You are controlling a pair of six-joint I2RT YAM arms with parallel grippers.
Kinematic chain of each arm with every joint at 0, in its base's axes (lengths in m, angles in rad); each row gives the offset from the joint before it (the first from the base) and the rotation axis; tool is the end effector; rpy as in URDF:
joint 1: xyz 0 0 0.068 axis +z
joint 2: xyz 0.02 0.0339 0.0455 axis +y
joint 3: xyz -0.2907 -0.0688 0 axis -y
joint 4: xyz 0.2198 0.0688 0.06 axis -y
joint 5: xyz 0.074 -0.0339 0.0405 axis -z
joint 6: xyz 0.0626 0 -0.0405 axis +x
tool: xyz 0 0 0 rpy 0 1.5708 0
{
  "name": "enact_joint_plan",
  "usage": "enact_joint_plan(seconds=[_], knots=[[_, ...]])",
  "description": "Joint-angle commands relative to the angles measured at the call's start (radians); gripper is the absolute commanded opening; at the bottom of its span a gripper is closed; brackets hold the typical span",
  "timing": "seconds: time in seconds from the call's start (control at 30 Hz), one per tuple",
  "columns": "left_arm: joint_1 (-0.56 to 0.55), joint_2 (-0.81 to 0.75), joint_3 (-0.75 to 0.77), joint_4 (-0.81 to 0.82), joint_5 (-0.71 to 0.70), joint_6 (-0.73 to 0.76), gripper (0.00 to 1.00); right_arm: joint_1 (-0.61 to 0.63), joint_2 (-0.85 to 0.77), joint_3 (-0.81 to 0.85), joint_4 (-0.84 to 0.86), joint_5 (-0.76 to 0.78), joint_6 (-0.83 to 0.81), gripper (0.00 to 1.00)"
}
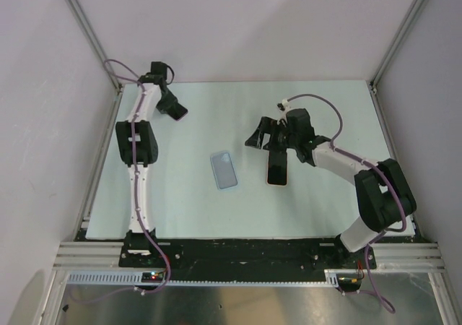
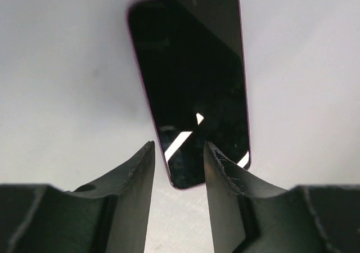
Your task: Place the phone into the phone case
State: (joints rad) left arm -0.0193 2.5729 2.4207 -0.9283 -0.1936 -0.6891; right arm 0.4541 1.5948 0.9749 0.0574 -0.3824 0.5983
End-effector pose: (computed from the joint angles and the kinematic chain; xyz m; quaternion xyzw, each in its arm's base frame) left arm 0.5552 0.0013 0.1766 -0.3395 0.9042 0.0042 0.2591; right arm 0.3065 0.1756 0.2548 -0.0296 0.8640 0.3821 0.3265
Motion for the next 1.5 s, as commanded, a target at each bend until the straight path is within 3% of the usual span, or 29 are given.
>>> enact_joint_plan(seconds=[0.0,0.23,0.67,1.3,1.47], knots=[[0.105,-0.097,0.065,0.105,0.088,0.058,0.43,0.012,0.034,0.052,0.084,-0.029,0.043,0.99],[0.160,-0.047,0.097,0.268,0.160,0.057,0.42,0.032,0.115,0.124,0.106,-0.033,0.053,0.97],[0.203,0.102,0.095,0.554,0.277,-0.223,0.27,0.030,0.176,0.147,0.146,-0.051,0.058,0.91],[0.220,0.160,0.025,0.662,0.273,-0.502,0.01,0.025,0.179,0.147,0.123,-0.076,0.052,0.88],[0.221,0.180,0.019,0.662,0.305,-0.576,0.00,0.018,0.176,0.145,0.116,-0.079,0.051,0.88]])
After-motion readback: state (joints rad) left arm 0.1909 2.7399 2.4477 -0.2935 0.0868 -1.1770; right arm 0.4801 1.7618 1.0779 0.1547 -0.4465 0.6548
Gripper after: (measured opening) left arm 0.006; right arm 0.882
